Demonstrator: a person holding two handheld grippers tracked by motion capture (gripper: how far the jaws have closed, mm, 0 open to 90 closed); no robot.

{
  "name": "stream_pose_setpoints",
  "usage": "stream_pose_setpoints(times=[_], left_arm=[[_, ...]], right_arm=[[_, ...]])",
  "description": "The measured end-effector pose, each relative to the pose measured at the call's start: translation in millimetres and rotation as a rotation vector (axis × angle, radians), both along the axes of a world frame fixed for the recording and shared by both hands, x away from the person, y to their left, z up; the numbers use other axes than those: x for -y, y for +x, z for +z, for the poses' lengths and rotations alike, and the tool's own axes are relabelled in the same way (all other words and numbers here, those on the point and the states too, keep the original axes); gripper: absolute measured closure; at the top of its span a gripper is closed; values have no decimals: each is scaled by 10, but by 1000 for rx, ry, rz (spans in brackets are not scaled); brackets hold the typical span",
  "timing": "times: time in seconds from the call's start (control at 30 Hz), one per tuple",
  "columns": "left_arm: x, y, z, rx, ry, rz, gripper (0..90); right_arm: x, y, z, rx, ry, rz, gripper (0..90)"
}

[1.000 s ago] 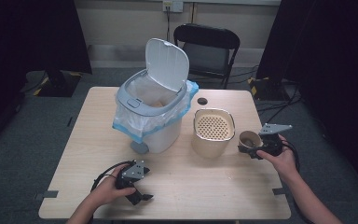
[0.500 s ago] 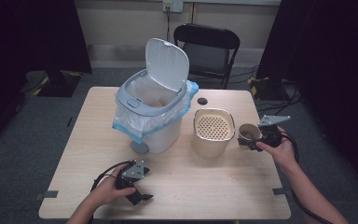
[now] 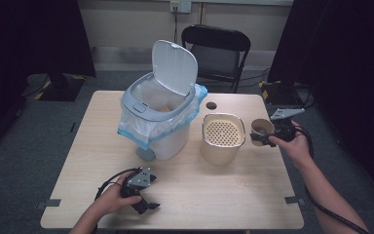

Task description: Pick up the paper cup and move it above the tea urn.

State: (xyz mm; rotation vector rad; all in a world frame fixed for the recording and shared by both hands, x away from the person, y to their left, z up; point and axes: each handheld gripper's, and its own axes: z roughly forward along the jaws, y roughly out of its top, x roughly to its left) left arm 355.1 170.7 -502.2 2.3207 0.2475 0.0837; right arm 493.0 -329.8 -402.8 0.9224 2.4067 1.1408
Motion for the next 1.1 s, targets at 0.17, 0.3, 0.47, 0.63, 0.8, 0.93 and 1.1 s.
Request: stream_pose_setpoints(times=[0.17, 0.3, 0.47, 0.63, 0.8, 0.93, 1.1], left_arm=[[8, 0, -4, 2, 6, -7, 8], [7, 1, 1, 1, 16, -10, 2], [7, 1, 2, 1, 16, -10, 2], [6, -1, 3, 2, 20, -8, 0], [6, 0, 3, 2, 20, -8, 0], [7, 0, 2, 3, 18, -8, 0], [8, 0, 1, 3, 17, -8, 0]], right_arm=[[-19, 91, 59, 2, 0, -9, 265], [-59, 169, 103, 0, -1, -8, 266], [-106, 265, 161, 4, -13, -4, 266], [-147, 358, 240, 16, -18, -5, 267], [-178, 445, 275, 20, -8, -17, 267], [-192, 502, 274, 22, -5, -24, 267], [-210, 567, 274, 20, 1, -33, 267]])
